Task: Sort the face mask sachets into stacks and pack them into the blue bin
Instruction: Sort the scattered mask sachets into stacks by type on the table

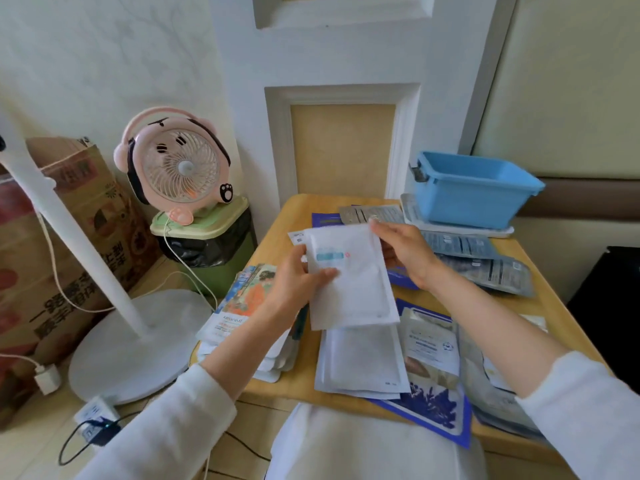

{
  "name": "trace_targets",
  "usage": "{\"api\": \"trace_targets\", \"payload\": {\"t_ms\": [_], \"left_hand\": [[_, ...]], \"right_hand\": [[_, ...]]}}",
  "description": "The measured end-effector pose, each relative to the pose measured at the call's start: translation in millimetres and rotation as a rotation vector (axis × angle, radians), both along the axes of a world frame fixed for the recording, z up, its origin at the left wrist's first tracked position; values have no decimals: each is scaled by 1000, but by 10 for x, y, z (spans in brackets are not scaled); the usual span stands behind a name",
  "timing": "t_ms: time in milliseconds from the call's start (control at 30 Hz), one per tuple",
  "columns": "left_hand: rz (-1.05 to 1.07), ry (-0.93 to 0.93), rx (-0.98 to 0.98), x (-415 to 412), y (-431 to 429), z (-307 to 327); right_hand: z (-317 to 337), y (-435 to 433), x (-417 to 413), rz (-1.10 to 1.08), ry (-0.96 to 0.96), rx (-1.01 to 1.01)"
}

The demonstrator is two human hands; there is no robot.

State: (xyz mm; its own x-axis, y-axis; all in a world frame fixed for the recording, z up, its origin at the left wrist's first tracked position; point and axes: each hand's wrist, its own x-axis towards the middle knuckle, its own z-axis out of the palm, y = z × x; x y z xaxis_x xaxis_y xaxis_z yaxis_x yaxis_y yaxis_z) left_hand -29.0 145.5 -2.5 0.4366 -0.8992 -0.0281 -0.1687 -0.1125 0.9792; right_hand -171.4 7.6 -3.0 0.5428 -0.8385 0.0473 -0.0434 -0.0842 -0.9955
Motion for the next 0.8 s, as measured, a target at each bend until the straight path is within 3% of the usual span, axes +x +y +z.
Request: {"api": "trace_targets", "payload": {"t_ms": [167, 300, 400, 500, 567, 667, 800], "left_hand": [[-138, -430, 366, -235, 6, -276], [-112, -692, 336, -331, 4, -437], [-114, -1061, 303, -358, 22, -430], [-89, -1282, 238, -363, 51, -442], [-85, -1352, 65, -299, 31, -464], [-258, -1242, -201, -190, 22, -527], [-542, -1255, -126, -110, 81, -597]], "right_hand": [[-243, -173, 19, -3, 338, -57], [-444, -247, 148, -29, 538, -411], [-488, -315, 286, 94, 679, -593], [-512, -361, 479, 230, 831, -744], [-537, -392, 578, 326, 909, -830], [-598, -423, 661, 385, 932, -924], [-680, -378, 740, 329, 1089, -1362]]}}
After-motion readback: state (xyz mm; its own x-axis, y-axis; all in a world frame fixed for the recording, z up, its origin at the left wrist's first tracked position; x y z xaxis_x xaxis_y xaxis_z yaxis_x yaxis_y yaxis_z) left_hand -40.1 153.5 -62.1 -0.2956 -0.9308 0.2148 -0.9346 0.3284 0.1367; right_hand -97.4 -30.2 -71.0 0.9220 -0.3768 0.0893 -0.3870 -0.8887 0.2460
